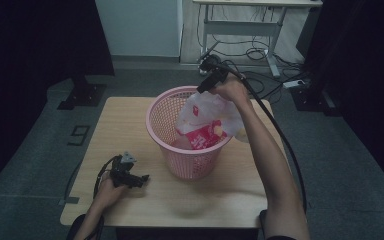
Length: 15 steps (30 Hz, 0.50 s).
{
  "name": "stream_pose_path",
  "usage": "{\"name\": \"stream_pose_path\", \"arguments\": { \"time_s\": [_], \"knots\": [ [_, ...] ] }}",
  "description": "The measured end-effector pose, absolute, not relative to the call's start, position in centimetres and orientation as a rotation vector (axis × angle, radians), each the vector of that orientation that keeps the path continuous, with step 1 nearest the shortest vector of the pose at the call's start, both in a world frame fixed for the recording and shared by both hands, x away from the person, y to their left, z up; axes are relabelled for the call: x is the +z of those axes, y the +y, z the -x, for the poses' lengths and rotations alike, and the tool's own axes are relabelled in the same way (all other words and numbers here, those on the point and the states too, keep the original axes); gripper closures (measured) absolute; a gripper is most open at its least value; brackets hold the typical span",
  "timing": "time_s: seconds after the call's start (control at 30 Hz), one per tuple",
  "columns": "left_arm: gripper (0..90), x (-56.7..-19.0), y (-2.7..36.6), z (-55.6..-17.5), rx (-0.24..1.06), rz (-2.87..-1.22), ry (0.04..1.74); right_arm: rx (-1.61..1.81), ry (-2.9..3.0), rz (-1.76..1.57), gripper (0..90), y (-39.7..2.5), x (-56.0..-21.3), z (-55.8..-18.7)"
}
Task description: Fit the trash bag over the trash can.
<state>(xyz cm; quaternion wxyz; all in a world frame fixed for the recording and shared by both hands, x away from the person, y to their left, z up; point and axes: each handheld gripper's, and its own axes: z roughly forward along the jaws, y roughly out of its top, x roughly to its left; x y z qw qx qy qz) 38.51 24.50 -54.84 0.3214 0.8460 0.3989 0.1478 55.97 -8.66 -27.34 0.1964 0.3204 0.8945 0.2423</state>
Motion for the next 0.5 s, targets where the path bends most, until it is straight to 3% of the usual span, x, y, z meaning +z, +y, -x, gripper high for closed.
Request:
{"name": "stream_pose_path", "arguments": {
  "time_s": [0.27,0.5],
  "knots": [
    [0.0,-54.8,24.5,-38.5,0.387,-2.224,1.046,0.577,2.548,-0.957,32.9,-11.3,-29.0,-56.9],
    [0.0,-54.8,24.6,-38.5,0.38,-2.234,1.029,0.604,2.57,-1.009,33.0,-15.6,-28.5,-53.9]
  ]
}}
